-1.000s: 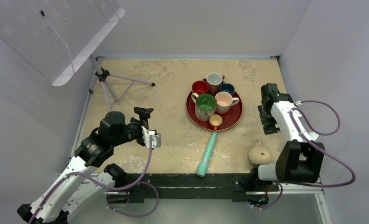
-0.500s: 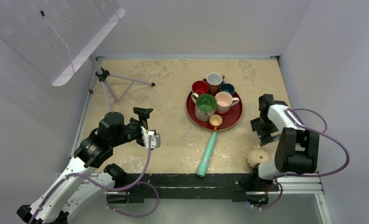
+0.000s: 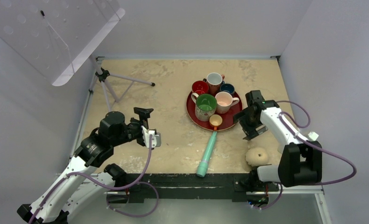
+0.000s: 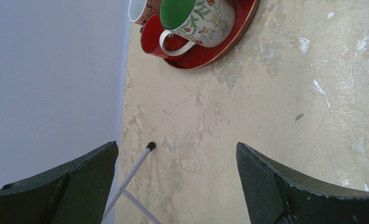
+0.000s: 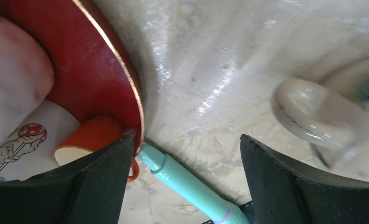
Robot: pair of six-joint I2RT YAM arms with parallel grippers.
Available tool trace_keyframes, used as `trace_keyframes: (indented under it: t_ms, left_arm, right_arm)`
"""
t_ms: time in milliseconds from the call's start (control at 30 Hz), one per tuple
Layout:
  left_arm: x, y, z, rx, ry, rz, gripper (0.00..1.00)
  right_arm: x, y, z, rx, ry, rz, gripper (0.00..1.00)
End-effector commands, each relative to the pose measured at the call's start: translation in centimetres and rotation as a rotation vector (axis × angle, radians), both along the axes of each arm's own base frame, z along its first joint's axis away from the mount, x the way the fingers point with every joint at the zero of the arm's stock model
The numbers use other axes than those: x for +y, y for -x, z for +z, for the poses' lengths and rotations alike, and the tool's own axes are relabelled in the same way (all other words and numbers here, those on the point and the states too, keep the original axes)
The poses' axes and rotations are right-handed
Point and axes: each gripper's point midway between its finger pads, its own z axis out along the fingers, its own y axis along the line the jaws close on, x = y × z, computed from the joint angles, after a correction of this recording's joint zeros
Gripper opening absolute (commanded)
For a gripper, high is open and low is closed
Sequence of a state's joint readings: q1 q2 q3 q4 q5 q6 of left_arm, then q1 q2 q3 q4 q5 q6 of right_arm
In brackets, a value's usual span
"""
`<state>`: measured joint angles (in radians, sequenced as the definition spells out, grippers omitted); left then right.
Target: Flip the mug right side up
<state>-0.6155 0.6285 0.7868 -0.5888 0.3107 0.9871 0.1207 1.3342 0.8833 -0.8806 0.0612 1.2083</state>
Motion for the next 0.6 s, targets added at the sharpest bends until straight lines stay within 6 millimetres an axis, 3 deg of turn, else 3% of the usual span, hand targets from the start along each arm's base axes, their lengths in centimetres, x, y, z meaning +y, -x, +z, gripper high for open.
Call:
trace_keyframes:
  t_ms: [0,67,133,267,333,567]
  left_arm:
    - [-0.3,-0.2,0.1,-0.001,0.023,-0.005,1.00]
    - [-0.4,-0.1,0.0,0.000,0.024,-0.007,1.00]
    - [-0.4,0.0,0.1,0.001,0.028,-0.009,1.00]
    - [-0.1,0.0,0.1,-0.005,0.023,0.002,1.00]
    - [0.0,0.0,0.0,-0.007,0.019,0.004,1.00]
    - [-0.2,-0.2,0.1,-0.008,0.023,0.001,1.00]
  right_arm:
    - [-3.8,-0.6,4.8,-0.056,0.200,-0.074,0.87]
    - [-6.4,-0.6,6.5,-0.062,0.320,-0.138,0.88]
    - [-8.7,0.4,6.4,-0.019,0.371,-0.203,0.89]
    - [-12.9,6.5,2.0,0.168,0.356,-0.440,0.89]
    - [-13.6,8.5,0.7,0.225,0.379,-0.482,0.85]
    - [-12.7,7.9,0.7,0.228,0.352,-0.427,0.86]
